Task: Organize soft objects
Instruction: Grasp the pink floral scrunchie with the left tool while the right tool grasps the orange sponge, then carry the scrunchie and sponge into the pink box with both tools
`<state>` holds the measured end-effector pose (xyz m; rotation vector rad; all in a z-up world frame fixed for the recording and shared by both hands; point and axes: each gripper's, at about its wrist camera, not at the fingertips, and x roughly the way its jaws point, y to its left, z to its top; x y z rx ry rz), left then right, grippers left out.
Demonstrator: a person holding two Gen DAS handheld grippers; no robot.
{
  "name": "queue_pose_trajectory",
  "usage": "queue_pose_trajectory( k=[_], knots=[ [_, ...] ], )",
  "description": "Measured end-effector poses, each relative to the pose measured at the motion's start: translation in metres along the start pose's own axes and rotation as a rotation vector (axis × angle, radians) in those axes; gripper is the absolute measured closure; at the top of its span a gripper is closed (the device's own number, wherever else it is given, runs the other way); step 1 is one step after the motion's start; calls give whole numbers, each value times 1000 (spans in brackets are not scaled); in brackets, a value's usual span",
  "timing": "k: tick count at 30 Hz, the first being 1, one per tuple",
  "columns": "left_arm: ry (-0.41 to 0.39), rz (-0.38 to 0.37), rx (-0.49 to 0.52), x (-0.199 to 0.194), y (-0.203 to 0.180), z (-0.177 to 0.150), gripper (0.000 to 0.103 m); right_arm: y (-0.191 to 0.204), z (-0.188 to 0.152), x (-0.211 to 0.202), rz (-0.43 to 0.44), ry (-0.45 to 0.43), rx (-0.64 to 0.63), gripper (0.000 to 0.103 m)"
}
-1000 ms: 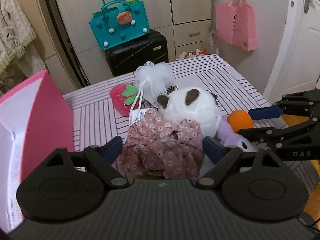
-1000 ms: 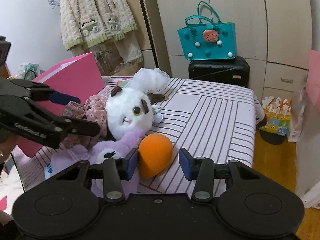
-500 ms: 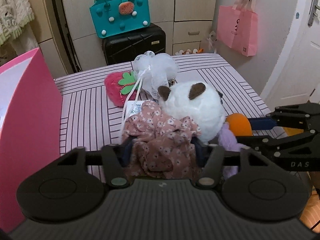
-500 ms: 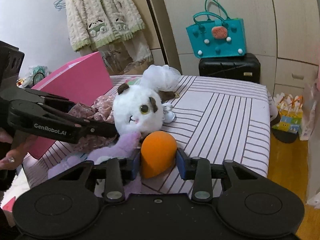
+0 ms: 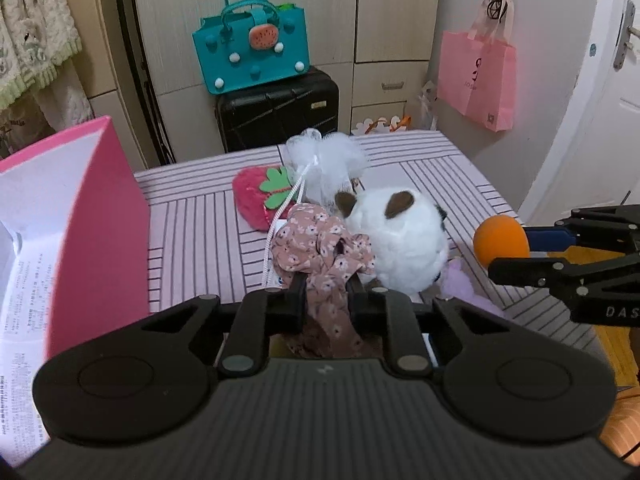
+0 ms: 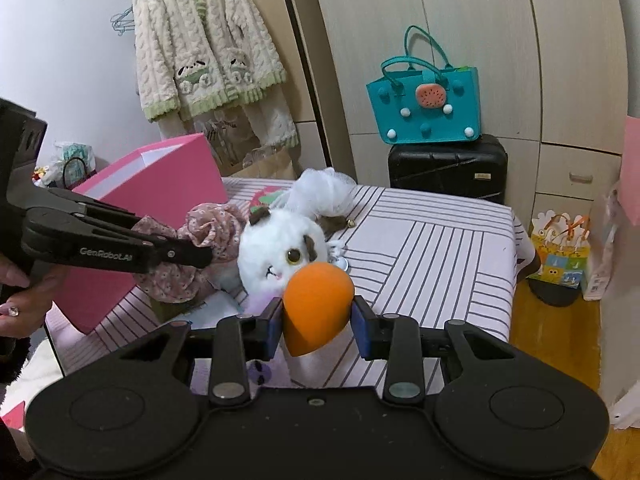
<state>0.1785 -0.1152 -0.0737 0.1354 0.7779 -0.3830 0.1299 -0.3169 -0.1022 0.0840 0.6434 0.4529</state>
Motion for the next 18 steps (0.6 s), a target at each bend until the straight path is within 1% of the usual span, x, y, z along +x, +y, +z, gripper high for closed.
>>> queue_pose_trajectory(
  k=[5,9,13,18],
  knots=[
    [-30,-2,1,-21,9,6,85,10,6,-11,-14,-7,-7,62],
    [-48,-23,-8,-41,18,6,85,18,9,-21,24,3,12,62],
    [-14,-82,-20,-60,22,-2,85,31,10,-28,69,35,19,62],
    [52,-135,-11,-86,24,-15,85,48,10,-35,128,116,24,62]
  ],
)
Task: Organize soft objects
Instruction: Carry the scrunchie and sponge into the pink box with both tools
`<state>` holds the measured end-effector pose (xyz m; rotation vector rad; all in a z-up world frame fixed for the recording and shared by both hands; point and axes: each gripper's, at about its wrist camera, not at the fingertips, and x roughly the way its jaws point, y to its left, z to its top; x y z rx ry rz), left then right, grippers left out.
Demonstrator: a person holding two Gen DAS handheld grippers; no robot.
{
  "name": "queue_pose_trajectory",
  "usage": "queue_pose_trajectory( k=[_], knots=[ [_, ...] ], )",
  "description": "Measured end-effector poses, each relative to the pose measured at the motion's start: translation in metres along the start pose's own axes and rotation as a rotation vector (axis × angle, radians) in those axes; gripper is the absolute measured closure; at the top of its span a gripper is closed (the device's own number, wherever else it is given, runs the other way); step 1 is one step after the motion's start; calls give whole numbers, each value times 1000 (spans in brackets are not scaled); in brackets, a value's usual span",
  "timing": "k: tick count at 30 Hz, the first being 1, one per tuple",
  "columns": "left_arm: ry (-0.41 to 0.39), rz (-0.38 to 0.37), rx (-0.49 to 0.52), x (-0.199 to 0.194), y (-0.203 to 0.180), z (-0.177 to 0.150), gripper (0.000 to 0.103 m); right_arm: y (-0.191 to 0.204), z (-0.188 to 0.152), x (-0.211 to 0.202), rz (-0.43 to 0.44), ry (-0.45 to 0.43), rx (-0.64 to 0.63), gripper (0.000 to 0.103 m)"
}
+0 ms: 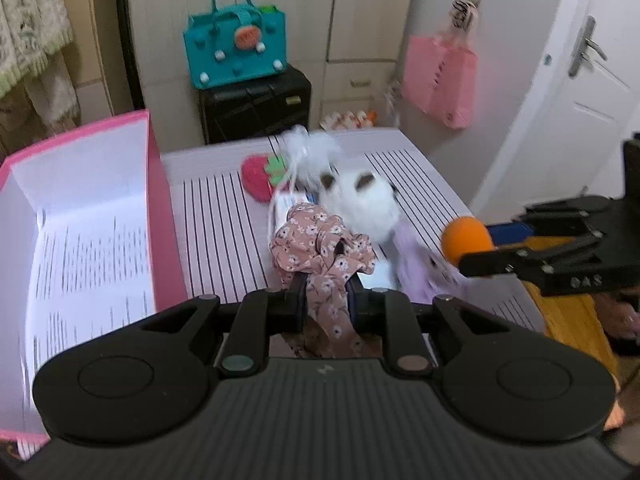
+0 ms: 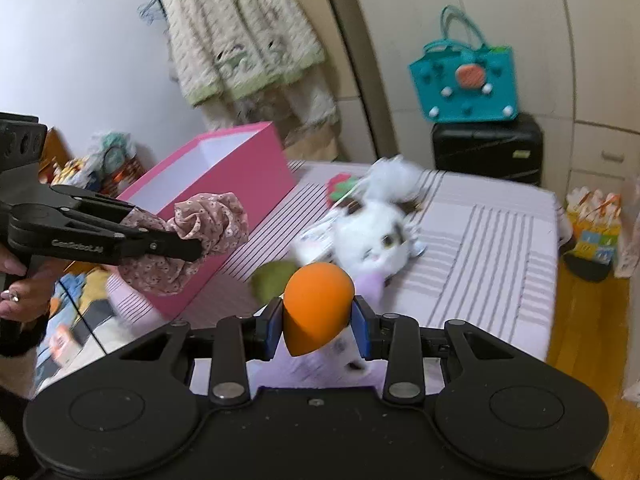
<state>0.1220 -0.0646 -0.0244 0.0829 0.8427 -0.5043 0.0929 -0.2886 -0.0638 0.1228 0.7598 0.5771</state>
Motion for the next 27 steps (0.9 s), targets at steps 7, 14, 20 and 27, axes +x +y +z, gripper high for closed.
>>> queue_pose_trajectory(
  k=[7,14,20,27],
  knots=[
    [78,-43,22,-44,-3,-25,85,36,2,-8,101,106,-12,62],
    [141,-79,7,-77,2,-54,85,78,5,-6,211,183,-29,62],
    [158,-60,-31,-107,18,-70,85,114,15,-3,291,223,-61,61],
    [70,39,-44,-135,51,-62,85,155,47,4,278,146,-194,61]
  ],
)
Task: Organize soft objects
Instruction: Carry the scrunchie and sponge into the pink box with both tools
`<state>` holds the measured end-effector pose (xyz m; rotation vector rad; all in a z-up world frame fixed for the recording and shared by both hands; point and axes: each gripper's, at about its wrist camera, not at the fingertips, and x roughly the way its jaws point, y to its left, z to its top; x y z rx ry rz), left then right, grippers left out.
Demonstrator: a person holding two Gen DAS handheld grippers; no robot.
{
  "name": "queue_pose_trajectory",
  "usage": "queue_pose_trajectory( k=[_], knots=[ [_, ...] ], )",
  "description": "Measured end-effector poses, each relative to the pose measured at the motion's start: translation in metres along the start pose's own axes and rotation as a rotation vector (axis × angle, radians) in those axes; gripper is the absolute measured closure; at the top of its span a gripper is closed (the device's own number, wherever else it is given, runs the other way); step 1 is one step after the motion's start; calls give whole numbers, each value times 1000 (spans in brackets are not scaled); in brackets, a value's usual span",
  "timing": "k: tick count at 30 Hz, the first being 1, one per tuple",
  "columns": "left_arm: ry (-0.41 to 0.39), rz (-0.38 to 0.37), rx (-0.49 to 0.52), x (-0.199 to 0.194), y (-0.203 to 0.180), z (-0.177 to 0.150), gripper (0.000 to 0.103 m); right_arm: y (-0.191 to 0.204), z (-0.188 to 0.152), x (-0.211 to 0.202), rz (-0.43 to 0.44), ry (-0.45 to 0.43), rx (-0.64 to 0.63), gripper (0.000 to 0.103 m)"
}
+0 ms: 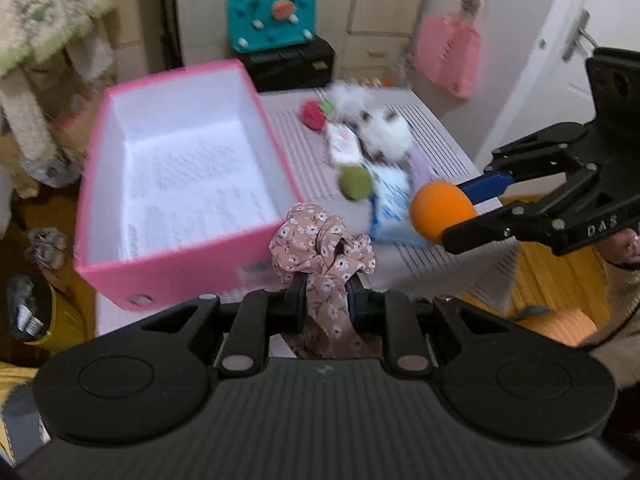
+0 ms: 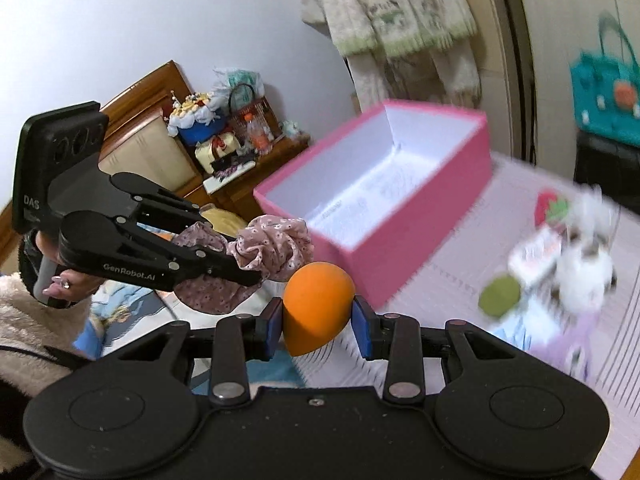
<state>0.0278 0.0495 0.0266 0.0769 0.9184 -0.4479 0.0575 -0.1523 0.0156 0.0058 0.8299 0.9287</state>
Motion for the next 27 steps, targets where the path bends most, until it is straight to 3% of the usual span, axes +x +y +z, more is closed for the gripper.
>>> queue_pose_trajectory(
  k=[6,13,18,27],
  knots=[
    [-89,23,-54,-6,40,26,85,7,43,20,-67,-76,-137,61],
    [-120,62,-95,15,78,67,85,-13,96,60,-130,-80,-227,61],
    [-111,74,-170,52,111,93,85,-34,125,106,-199,-14,-315,61],
    [-20,104,-296,131,157,131,84,-58,150,192,-272,194,-473,61]
  ],
)
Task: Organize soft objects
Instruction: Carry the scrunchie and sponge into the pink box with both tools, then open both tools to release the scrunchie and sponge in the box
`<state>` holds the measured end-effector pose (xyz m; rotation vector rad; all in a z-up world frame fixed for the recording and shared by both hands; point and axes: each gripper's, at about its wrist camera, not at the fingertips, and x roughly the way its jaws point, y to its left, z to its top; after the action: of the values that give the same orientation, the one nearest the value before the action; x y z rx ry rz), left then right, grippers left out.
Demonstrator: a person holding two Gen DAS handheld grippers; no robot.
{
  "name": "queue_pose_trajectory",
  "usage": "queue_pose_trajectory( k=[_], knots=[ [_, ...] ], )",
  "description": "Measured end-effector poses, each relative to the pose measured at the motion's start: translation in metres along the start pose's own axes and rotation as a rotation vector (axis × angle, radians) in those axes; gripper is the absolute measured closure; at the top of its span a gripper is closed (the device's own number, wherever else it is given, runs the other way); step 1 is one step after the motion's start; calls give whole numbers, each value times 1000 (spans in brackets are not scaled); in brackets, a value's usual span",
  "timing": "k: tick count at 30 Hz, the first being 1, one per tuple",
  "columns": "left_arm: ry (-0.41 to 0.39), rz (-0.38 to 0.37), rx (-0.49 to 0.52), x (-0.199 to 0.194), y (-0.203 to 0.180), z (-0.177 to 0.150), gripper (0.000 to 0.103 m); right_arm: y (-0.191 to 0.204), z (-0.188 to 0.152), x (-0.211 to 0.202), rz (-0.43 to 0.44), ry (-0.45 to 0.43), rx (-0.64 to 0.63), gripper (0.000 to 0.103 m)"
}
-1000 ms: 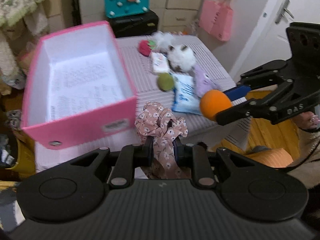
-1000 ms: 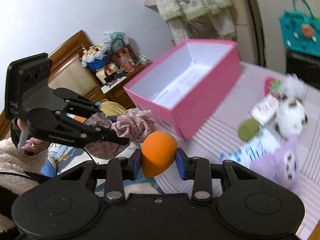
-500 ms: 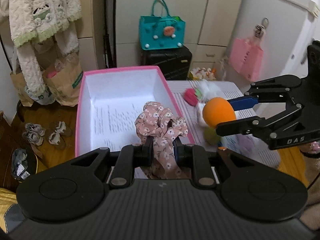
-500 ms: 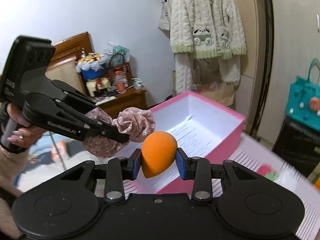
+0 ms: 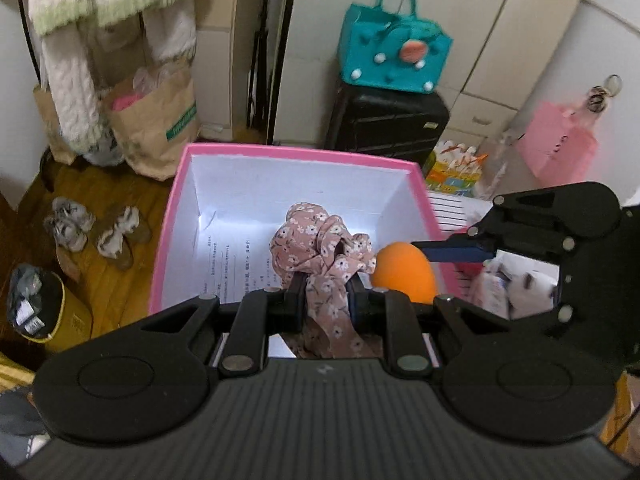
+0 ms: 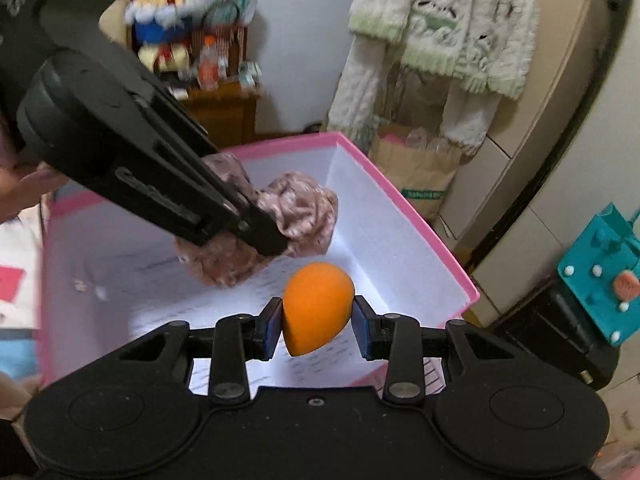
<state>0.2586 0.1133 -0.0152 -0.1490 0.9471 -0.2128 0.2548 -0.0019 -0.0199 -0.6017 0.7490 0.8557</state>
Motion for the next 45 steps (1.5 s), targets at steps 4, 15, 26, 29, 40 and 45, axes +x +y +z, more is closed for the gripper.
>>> queue_pose_trajectory(
  k=[4,15,26,29,40,45],
  knots=[
    [44,-25,-73,29,13,10,84,0,8,28,-21,65,-84,61],
    [95,-8,-130,74,29,18,83,-11,12,63,-44,159,-126,61],
    [75,-19,-180,80,36,17,58,-16,6,41,-50,91,-50,52],
    [25,-6,-138,59,34,16,55,-19,1,18,-2,40,25,52],
    [-46,68,44,-39,11,-6,44,-15,-29,-76,110,-99,291,52],
    [-64,71,120,-83,-9,-22,40,-6,-34,-106,127,-135,315,51]
  ],
)
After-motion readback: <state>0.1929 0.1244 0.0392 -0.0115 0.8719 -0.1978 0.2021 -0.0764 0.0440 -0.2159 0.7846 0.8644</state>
